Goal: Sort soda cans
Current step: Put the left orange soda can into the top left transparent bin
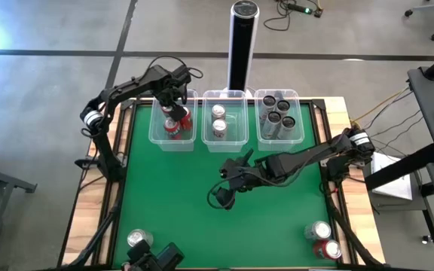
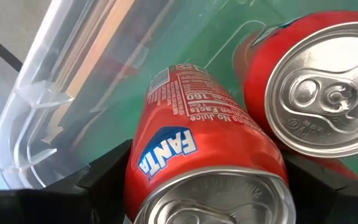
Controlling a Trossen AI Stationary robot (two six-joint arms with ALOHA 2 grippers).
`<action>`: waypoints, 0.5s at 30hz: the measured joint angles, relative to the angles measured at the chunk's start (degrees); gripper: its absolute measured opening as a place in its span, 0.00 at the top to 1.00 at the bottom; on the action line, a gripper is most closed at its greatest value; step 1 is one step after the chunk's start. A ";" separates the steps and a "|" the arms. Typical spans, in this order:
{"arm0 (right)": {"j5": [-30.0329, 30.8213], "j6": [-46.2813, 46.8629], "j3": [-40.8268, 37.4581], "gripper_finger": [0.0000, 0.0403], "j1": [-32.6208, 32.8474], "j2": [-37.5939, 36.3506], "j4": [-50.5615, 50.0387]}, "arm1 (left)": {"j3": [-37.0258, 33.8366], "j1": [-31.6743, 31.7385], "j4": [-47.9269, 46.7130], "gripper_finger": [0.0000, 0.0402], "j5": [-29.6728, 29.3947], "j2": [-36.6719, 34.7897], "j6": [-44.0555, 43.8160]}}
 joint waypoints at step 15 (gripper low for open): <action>5.92 -0.70 0.22 0.10 0.88 -0.19 0.05 | 1.17 0.01 -2.48 0.06 0.04 -0.13 -0.55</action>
